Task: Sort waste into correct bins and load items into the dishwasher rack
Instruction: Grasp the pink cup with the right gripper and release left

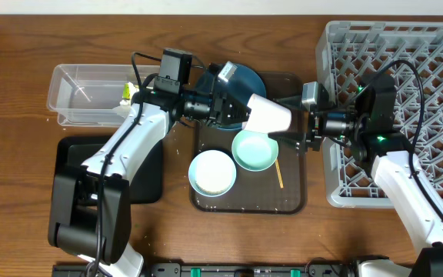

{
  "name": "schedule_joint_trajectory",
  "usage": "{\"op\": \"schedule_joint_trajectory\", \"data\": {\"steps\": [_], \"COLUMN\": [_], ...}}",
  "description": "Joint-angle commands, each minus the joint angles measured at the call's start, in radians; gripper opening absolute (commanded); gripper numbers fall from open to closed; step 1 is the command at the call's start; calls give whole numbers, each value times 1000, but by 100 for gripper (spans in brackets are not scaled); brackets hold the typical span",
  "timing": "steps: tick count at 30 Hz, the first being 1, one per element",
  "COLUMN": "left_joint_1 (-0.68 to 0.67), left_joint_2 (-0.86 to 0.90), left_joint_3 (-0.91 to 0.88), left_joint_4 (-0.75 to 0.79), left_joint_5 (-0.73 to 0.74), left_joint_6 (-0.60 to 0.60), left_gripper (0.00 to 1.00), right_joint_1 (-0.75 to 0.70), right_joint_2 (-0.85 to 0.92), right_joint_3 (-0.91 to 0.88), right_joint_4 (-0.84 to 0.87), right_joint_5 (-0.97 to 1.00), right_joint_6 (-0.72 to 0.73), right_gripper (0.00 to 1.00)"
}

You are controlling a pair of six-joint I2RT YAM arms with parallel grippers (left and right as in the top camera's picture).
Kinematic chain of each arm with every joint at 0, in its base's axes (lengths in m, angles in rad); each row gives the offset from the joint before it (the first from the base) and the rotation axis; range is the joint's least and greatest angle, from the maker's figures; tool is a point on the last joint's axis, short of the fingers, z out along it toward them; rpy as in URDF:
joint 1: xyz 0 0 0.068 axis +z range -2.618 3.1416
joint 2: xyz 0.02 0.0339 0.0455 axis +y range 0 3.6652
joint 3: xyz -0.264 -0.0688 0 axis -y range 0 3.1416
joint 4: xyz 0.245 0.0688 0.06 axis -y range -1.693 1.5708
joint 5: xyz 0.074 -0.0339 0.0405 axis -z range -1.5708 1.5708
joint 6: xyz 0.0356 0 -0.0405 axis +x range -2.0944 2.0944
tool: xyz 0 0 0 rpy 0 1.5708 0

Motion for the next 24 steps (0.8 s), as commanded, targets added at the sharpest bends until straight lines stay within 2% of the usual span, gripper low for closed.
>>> {"op": "schedule_joint_trajectory", "data": {"steps": [1,6,10,16,18,19,22,24], "left_joint_1": [-3,-3,-3,-3,-3,-3,0,2], "left_joint_2": [5,5,5,5,5,5,5,5], "left_joint_3": [11,11,11,11,11,11,11,11], "left_joint_4": [2,2,2,2,3,3,2,1], "left_joint_5": [0,0,0,-1,-2,-2,-50,-116], "left_joint_6": [-9,-9,-9,-9,-8,-8,-8,-8], "left_gripper": [6,6,6,8,23,28,37,39], "right_joint_1": [9,9,9,11,11,11,11,11], "right_joint_2": [6,6,6,6,6,6,6,6], "right_joint_3": [19,19,19,19,19,19,19,19], "right_joint_4": [2,2,1,-11,-15,-17,-18,-23], "right_joint_5": [-29,-29,-18,-13,-12,-5,78,178], "right_joint_6": [3,3,4,4,5,13,109,188], "right_gripper": [79,73,63,62,58,56,47,37]}}
